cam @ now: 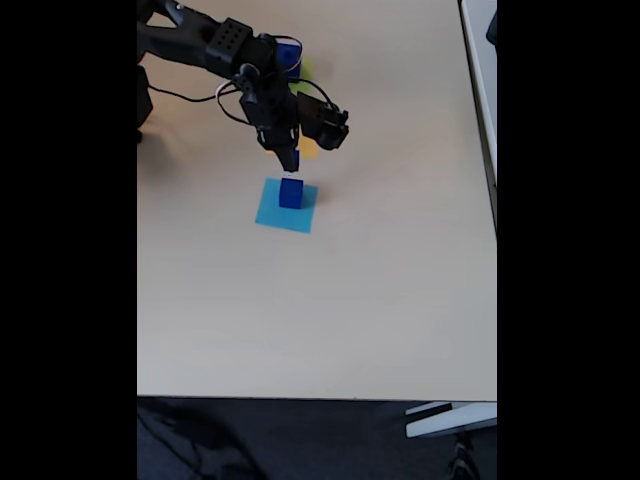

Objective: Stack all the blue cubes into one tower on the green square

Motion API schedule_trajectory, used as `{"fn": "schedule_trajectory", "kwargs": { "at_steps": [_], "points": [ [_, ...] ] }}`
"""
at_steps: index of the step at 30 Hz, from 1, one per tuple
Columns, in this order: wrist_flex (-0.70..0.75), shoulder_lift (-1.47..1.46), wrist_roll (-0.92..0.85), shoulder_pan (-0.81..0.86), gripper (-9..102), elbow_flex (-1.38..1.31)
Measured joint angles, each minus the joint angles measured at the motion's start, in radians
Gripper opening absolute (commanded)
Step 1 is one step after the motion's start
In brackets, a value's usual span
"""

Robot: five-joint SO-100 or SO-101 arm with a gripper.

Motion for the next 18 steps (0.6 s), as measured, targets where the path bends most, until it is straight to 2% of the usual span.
{"fn": "schedule_trajectory", "kwargs": {
  "at_steps": [8,18],
  "points": [
    [-0.028,0.000,0.169,-0.176,0,0.071],
    [-0.202,0.037,0.169,-0.241,0,0.301]
  ]
}}
